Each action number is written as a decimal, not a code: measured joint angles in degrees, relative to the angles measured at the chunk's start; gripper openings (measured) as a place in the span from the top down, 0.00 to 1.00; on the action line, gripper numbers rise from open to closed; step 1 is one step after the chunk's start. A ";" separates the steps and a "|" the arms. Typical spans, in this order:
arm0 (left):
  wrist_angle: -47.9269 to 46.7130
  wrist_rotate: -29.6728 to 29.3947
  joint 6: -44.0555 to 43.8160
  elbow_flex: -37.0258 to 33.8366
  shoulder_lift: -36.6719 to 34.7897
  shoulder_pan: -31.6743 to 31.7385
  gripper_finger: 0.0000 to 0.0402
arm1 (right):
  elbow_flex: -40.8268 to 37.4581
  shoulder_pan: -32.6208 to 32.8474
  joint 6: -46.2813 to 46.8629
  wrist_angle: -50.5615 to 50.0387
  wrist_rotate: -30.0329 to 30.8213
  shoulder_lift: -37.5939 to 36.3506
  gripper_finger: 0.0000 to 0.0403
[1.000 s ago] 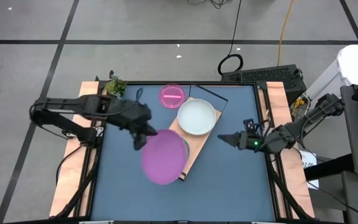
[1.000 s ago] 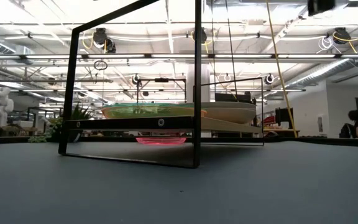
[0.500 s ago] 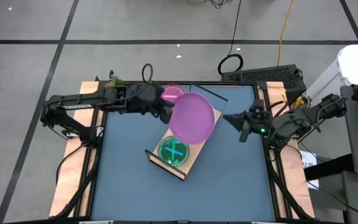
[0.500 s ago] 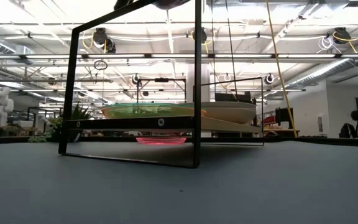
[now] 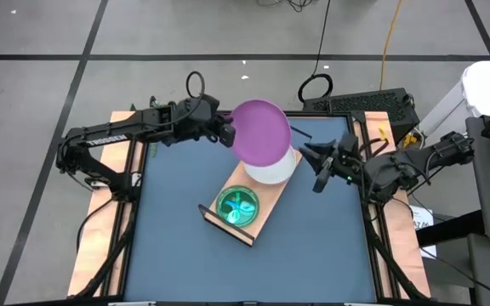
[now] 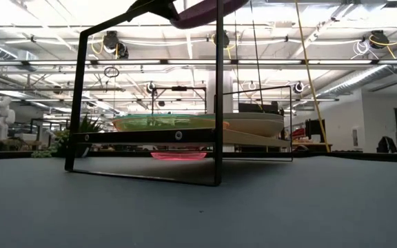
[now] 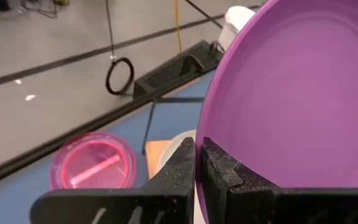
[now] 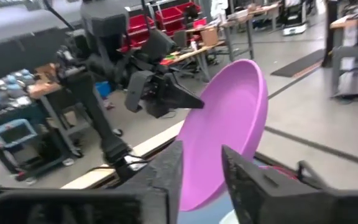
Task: Place and stack plates onto a shelf
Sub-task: Stack the purple plate on top of the light gray plate on the shelf
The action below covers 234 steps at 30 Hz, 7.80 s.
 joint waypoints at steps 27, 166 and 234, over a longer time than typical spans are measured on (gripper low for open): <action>17.57 -8.99 1.08 -0.07 4.01 -1.50 0.98 | -2.12 -9.57 -3.72 -1.06 0.46 1.31 0.74; -2.91 3.62 1.04 -0.09 -1.05 2.11 0.24 | -36.40 -27.72 71.31 13.48 -36.48 1.80 1.00; -7.40 6.24 -3.26 -5.20 -1.09 2.09 0.24 | -36.37 -30.16 67.35 7.38 -39.43 4.77 0.80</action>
